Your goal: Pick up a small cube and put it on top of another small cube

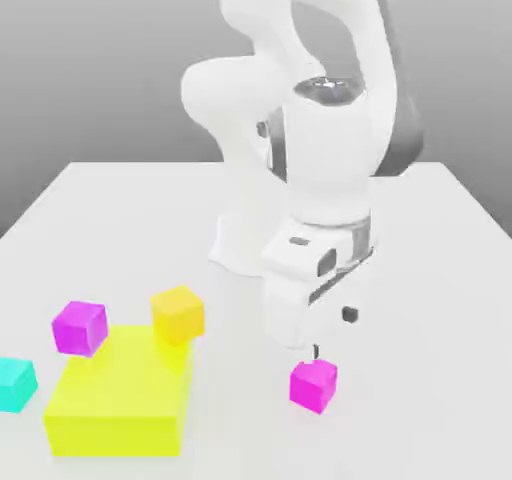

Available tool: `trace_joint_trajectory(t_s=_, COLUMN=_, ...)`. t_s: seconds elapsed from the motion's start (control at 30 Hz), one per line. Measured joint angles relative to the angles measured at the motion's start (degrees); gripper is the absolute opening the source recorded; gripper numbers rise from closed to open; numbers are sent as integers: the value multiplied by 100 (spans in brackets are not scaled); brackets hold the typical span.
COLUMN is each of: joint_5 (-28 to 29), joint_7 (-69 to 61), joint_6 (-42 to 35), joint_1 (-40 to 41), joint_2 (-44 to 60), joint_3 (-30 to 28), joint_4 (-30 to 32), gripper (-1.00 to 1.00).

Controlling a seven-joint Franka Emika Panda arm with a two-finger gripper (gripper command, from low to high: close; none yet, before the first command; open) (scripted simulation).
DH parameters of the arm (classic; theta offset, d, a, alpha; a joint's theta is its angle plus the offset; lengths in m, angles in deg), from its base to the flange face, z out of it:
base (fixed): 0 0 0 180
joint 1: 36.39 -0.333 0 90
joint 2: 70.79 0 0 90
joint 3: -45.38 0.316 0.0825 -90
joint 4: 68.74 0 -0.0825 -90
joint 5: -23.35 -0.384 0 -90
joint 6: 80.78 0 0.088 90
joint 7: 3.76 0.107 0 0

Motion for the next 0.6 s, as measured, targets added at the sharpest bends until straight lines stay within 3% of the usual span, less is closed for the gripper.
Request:
trace_joint_trajectory(t_s=0.3, joint_5=-456, joint_7=-437, joint_6=1041, joint_1=373, joint_2=1290, joint_3=486, joint_4=-181, gripper=0)
trace_joint_trajectory(t_s=0.33, joint_5=-503, joint_7=-470, joint_6=1146, joint_1=465, joint_2=1423, joint_3=591, joint_4=-201, gripper=-100)
trace_joint_trajectory(t_s=0.6, joint_5=-466, joint_7=-450, joint_6=1088, joint_1=447, joint_2=1357, joint_3=562, joint_4=-192, gripper=-100)
